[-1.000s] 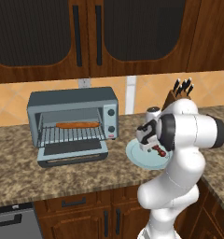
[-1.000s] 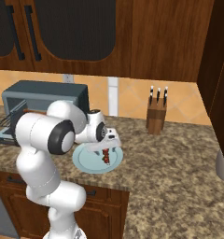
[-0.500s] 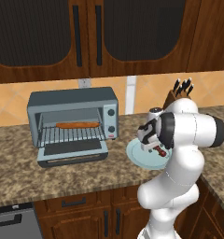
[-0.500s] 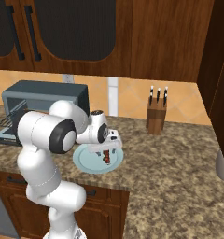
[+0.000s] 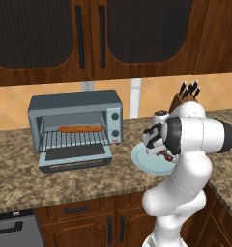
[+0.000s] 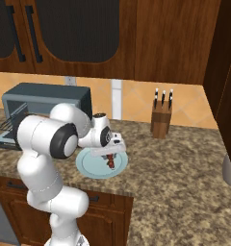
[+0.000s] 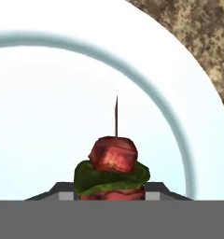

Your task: Pick up the kebab skewer and baguette bread, and place them inside the toaster oven. Close the toaster oven door and start by setting the timer.

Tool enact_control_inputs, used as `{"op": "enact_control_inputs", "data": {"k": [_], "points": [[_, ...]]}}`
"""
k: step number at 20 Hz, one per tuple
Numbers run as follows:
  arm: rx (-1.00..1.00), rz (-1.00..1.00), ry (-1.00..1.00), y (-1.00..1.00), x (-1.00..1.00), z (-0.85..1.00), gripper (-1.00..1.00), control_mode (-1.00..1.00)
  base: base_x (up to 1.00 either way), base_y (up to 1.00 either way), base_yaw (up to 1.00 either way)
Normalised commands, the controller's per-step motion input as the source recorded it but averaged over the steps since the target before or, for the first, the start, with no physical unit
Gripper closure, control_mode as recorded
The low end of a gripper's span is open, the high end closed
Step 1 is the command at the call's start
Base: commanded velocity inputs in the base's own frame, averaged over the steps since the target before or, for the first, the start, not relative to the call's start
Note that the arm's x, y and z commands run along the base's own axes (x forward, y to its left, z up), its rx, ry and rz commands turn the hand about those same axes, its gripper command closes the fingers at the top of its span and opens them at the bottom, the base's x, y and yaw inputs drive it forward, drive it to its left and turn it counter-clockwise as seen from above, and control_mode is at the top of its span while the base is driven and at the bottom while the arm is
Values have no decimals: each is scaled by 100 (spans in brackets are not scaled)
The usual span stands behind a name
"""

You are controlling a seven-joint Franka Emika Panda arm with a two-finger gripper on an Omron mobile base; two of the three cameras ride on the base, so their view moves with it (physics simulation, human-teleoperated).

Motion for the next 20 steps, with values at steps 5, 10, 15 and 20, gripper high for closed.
{"op": "enact_control_inputs", "data": {"k": [5, 10, 15, 20], "points": [[0, 1, 0, 7, -19, 60, 100, -100, 0, 0, 0], [0, 11, 0, 42, -41, 62, 100, -100, 0, 0, 0], [-1, 22, -2, 79, -39, 59, 100, -100, 0, 0, 0], [-4, 25, 0, 70, -33, 70, 100, -100, 0, 0, 0]]}}
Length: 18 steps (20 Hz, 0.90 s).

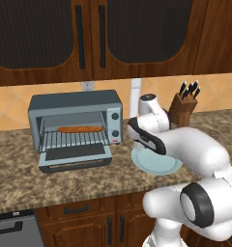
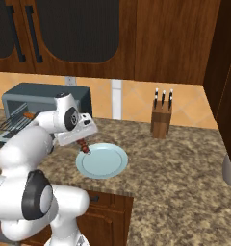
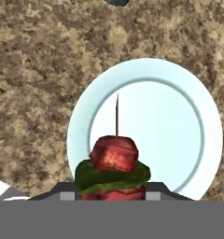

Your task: Pick up the kebab skewer and baguette bread, and place them inside the toaster oven. Close the toaster oven door and start by setting the timer.

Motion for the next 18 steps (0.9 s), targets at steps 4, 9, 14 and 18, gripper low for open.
{"op": "enact_control_inputs", "data": {"k": [4, 9, 14, 18], "points": [[-10, 20, -6, 72, -45, 52, 100, -100, 0, 0, 0], [-8, 17, -4, 85, -14, 47, 100, -100, 0, 0, 0], [-4, 20, 0, 77, 0, 42, 100, -100, 0, 0, 0], [-4, 19, 0, 84, 0, 54, 100, -100, 0, 0, 0]]}}
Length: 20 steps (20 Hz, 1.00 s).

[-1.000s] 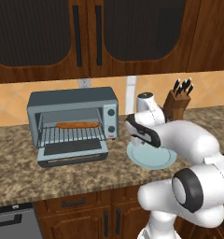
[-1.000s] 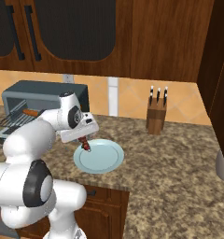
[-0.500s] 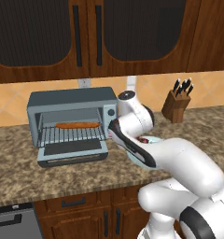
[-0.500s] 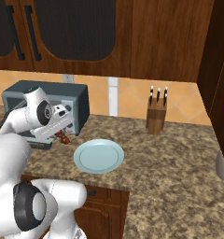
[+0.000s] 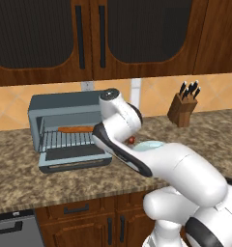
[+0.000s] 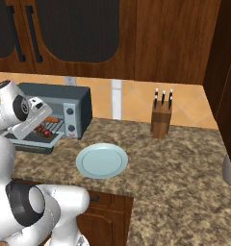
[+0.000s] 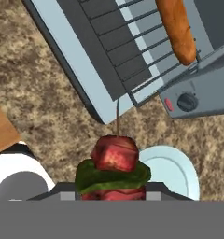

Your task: Pick up the kebab skewer and baguette bread, and place them inside the toaster oven. Close the toaster oven door and start by setting the timer.

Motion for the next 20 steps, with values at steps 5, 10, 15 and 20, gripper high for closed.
{"op": "enact_control_inputs", "data": {"k": [5, 10, 15, 20], "points": [[-4, 22, 0, 82, 0, 36, 100, -100, 0, 0, 0], [-4, 22, 0, 86, 5, 22, 100, -100, 0, 0, 0], [-1, 8, -3, 31, 41, -3, 100, -100, 0, 0, 0], [0, 0, -8, -6, 52, -24, 100, -100, 0, 0, 0]]}}
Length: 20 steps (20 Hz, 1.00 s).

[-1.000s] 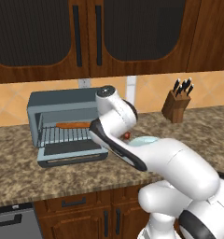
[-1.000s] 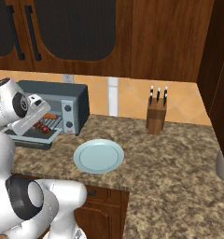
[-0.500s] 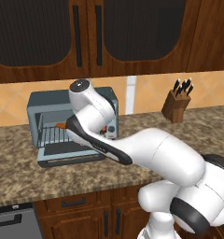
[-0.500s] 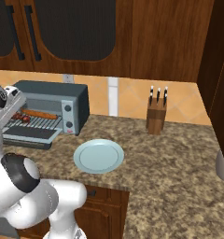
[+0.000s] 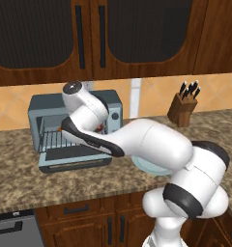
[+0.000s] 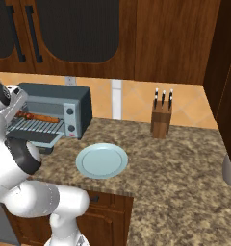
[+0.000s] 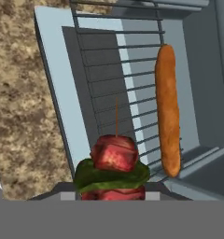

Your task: Pick up the kebab skewer and baguette bread, and place them inside the toaster oven. Close the toaster oven door and start by setting the timer.

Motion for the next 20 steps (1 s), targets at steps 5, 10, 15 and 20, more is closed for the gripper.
{"op": "enact_control_inputs", "data": {"k": [5, 10, 15, 20], "points": [[0, 0, -3, -15, 47, -27, 100, -100, 0, 0, 0], [0, 0, -1, -1, 40, -41, 100, -100, 0, 0, 0], [0, 0, 0, 0, 30, -26, 100, -100, 0, 0, 0], [0, 0, 0, 0, 42, -5, 100, -100, 0, 0, 0]]}}
